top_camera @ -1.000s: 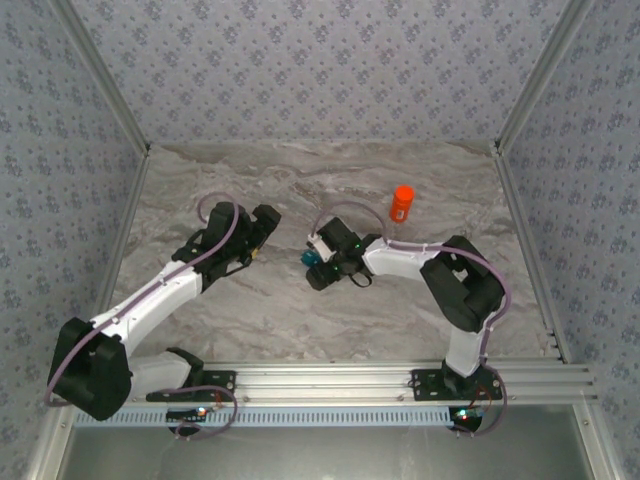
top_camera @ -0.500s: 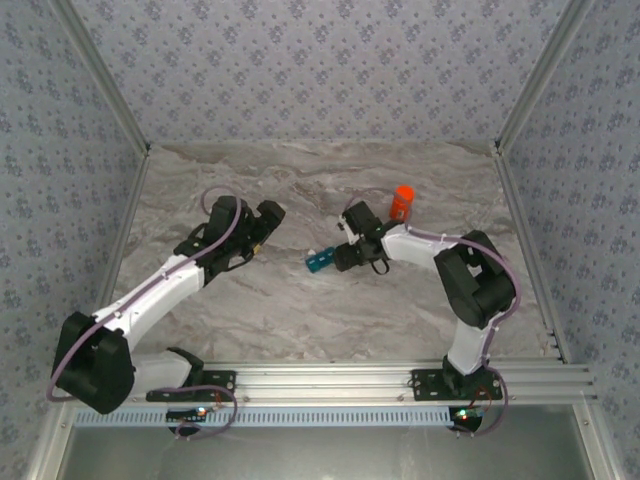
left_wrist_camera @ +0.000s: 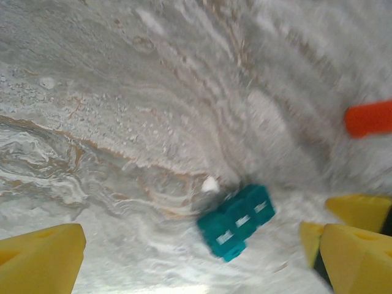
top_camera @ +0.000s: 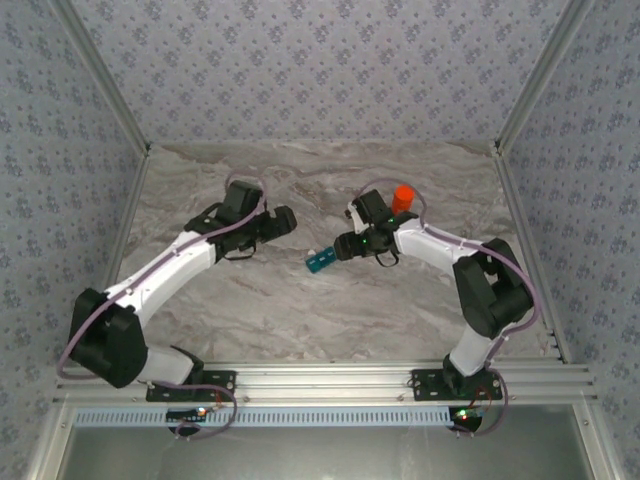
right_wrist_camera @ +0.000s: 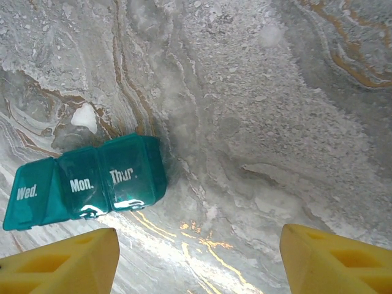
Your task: Sort the pills into containers
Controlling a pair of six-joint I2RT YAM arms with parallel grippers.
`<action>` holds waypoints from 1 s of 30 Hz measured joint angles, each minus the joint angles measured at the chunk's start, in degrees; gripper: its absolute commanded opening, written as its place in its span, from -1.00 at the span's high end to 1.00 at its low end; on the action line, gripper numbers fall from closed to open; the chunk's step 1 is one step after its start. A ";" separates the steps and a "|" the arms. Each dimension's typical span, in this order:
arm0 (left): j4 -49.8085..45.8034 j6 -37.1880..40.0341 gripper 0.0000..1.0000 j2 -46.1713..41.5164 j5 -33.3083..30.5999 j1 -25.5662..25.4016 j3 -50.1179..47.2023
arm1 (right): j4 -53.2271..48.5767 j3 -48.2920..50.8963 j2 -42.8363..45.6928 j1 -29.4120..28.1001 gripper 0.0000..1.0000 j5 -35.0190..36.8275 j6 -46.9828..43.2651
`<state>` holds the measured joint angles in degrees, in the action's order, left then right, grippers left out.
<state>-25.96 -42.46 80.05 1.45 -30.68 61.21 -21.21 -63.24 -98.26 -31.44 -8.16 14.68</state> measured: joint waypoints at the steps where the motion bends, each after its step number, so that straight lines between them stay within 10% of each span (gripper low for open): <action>1: -1.40 2.38 -0.96 1.14 -0.76 -1.22 0.85 | 0.13 -0.48 -0.74 0.07 -0.44 -0.55 0.22; 12: -7.48 17.57 -0.96 9.81 -7.65 -12.11 4.72 | 1.29 -2.10 -5.22 0.00 -0.44 -3.74 2.29; 30: -7.21 23.17 -0.96 17.92 -9.90 -16.26 6.82 | 3.72 -2.91 -8.79 -0.20 -0.43 -4.74 3.96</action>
<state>-33.17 -19.29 97.97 -8.45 -46.94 68.03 -17.50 -66.15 -107.04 -31.64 -12.91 18.63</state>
